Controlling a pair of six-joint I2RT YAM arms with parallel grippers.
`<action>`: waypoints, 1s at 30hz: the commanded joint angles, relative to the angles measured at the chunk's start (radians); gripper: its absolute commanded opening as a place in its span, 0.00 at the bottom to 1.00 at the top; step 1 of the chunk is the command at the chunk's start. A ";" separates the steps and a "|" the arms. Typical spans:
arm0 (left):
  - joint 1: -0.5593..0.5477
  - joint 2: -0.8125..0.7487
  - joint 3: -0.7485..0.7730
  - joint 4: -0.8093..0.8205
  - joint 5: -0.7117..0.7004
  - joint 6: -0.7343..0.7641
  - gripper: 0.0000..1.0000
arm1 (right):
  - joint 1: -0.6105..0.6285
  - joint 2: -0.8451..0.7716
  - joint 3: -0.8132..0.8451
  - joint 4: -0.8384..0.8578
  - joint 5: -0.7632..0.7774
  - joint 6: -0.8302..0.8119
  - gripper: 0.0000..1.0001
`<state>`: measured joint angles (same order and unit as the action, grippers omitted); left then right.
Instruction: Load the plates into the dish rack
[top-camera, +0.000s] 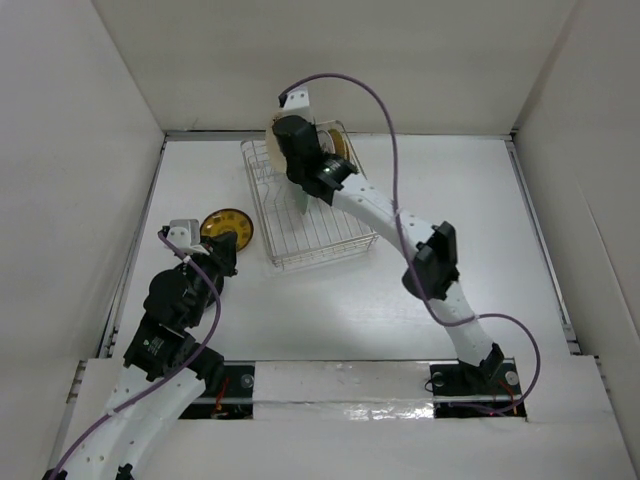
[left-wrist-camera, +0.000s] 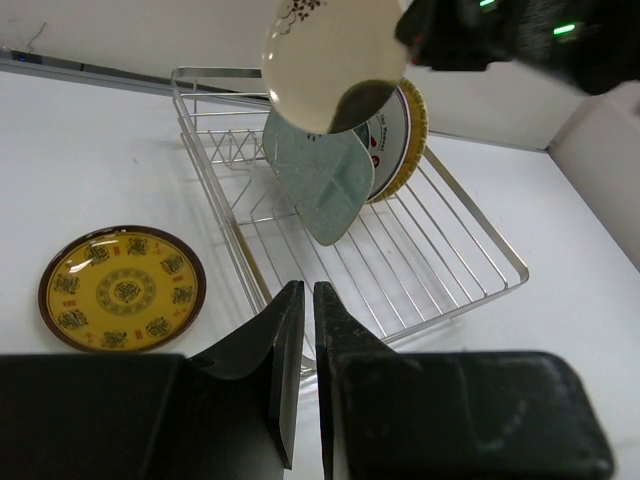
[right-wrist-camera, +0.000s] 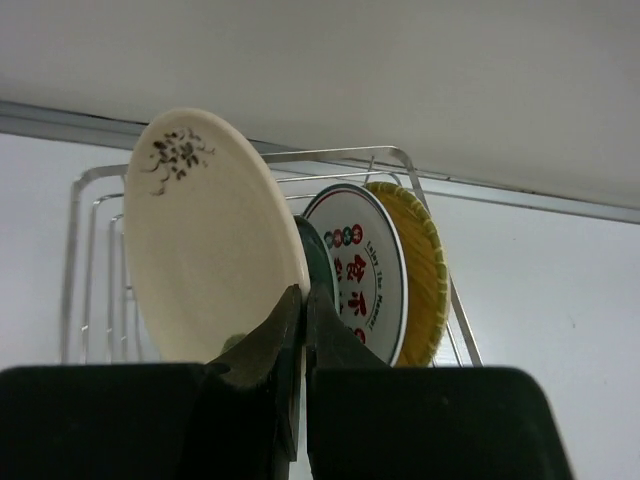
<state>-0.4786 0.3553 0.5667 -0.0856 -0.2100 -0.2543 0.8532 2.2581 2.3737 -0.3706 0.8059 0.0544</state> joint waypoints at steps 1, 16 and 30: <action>-0.006 -0.004 0.013 0.058 0.015 0.006 0.07 | 0.010 0.131 0.235 -0.010 0.213 -0.209 0.00; -0.006 -0.006 0.010 0.070 0.049 0.004 0.08 | 0.112 0.329 0.156 0.657 0.417 -0.937 0.00; -0.006 -0.024 0.010 0.064 0.054 0.001 0.08 | 0.121 0.442 0.171 0.596 0.404 -0.900 0.00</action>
<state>-0.4786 0.3428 0.5667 -0.0708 -0.1661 -0.2546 0.9764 2.6549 2.5134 0.2031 1.1908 -0.8455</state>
